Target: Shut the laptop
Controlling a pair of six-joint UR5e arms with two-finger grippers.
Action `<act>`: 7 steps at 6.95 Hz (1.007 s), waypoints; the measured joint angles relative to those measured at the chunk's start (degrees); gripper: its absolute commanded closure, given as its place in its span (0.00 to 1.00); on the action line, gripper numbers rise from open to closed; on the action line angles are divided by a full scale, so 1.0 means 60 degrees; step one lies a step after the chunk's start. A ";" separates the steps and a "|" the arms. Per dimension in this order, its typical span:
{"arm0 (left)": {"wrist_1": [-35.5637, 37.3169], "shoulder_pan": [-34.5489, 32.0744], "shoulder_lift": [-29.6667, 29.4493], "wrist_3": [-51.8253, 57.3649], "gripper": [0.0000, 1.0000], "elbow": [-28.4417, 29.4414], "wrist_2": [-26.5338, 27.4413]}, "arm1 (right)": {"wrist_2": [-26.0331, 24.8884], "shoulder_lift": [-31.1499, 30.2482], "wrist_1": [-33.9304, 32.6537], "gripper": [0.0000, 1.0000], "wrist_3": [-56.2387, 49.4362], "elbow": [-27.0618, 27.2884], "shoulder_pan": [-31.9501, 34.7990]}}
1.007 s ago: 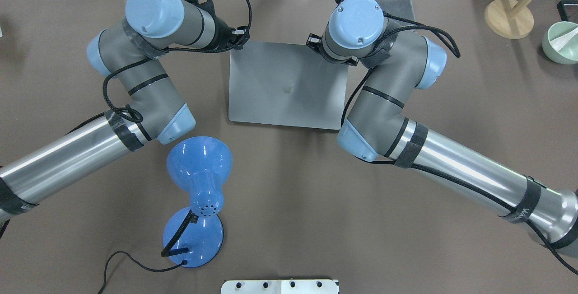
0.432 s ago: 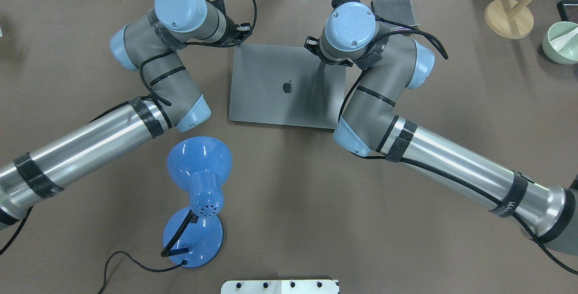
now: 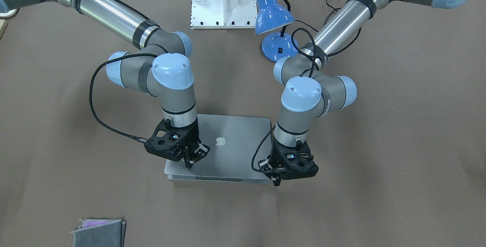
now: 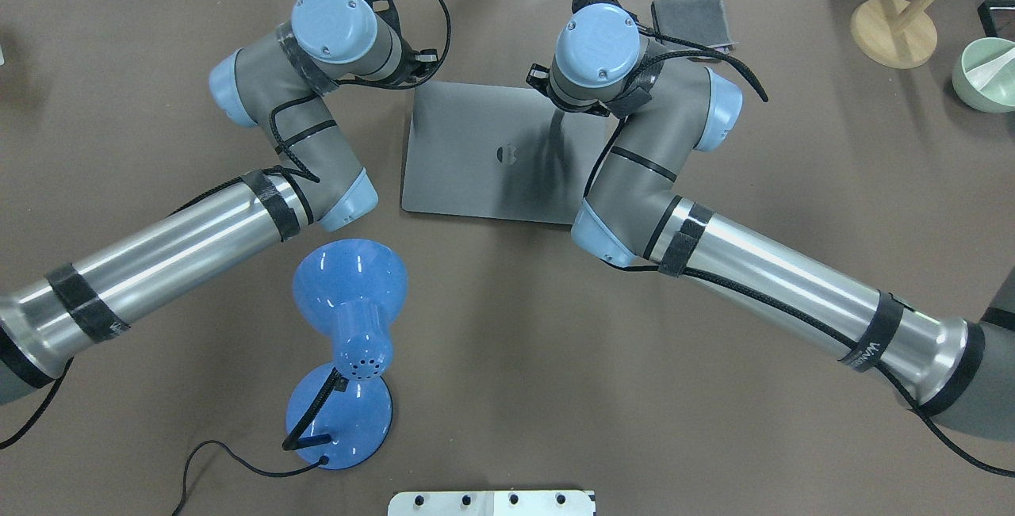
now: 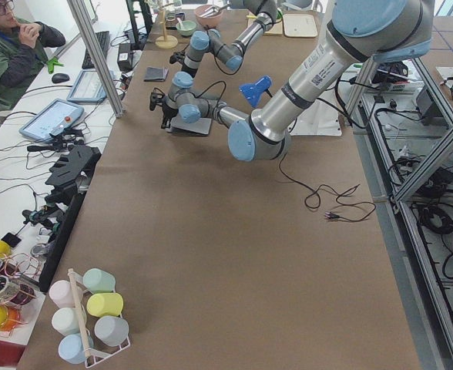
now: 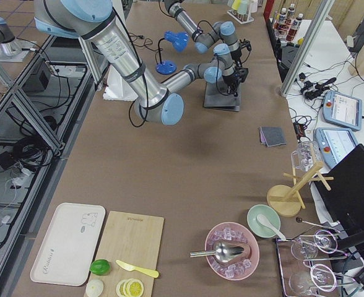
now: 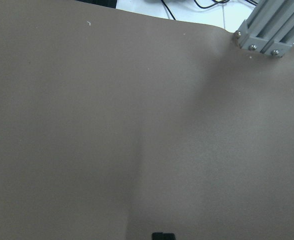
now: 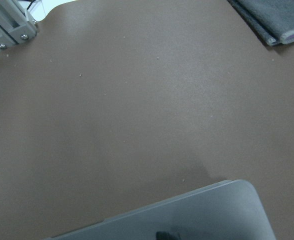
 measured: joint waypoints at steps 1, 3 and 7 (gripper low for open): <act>0.0002 0.0137 -0.0056 0.0021 1.00 0.0194 0.0131 | -0.0010 0.0069 0.0333 1.00 0.0007 -0.0396 -0.0030; -0.0046 0.0365 -0.0106 0.0029 1.00 0.0387 0.0242 | -0.0015 0.0126 0.0542 1.00 0.0000 -0.0738 -0.0073; -0.0168 0.0374 -0.0113 0.0024 1.00 0.0097 0.0250 | -0.0001 0.0160 0.0524 1.00 -0.0047 -0.0517 -0.0011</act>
